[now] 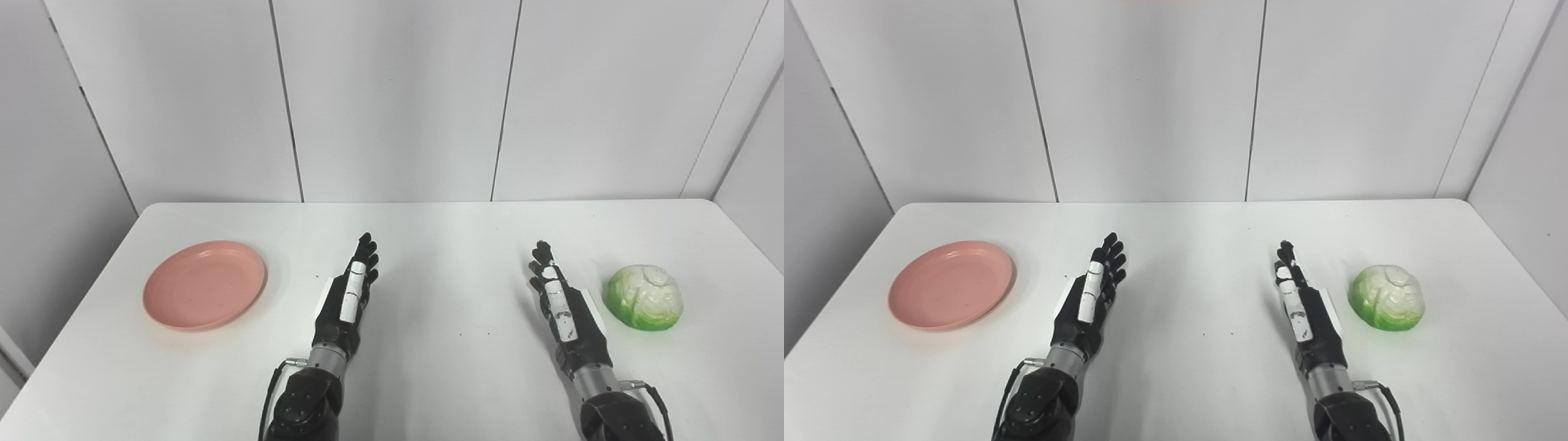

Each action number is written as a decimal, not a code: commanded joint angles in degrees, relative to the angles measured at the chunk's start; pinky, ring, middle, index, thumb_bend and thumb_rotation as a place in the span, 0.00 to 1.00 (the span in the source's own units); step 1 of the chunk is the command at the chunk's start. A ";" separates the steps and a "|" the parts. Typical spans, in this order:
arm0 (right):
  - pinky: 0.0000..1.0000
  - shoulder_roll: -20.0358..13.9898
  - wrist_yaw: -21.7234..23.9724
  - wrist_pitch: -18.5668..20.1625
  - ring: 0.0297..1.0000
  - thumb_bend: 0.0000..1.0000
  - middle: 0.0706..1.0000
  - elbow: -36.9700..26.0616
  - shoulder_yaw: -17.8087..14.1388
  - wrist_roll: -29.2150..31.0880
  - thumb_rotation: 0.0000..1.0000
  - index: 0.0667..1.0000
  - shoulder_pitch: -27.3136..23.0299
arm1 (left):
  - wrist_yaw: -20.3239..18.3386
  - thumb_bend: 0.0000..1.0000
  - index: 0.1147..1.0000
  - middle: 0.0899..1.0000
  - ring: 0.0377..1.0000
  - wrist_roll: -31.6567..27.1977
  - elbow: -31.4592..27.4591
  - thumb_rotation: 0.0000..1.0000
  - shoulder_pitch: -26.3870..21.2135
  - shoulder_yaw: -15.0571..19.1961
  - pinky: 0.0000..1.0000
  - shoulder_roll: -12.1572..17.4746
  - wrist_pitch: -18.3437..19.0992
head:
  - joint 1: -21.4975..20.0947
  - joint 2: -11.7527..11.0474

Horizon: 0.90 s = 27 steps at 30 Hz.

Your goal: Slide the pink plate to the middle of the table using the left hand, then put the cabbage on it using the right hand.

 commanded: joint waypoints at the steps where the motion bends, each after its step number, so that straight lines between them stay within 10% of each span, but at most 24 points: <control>1: 1.00 0.29 0.19 -1.61 1.00 0.71 1.00 -1.58 -0.14 0.52 1.00 1.00 -2.35 | -0.12 0.78 1.00 1.00 1.00 0.08 -0.20 1.00 0.16 0.23 1.00 0.49 -1.31 | 0.00 -0.07; 17: 1.00 0.93 0.13 -1.28 1.00 0.72 1.00 -2.33 -0.25 1.05 1.00 1.00 -2.35 | 0.67 0.77 1.00 1.00 1.00 0.71 -1.57 1.00 1.76 0.54 1.00 1.58 -0.23 | 0.00 -0.23; 27: 1.00 -0.76 2.10 -4.09 1.00 0.70 1.00 0.17 -2.22 4.36 1.00 1.00 -1.64 | 1.78 0.77 1.00 1.00 1.00 -0.15 -7.87 1.00 1.45 1.29 1.00 1.20 1.72 | 14.79 -4.39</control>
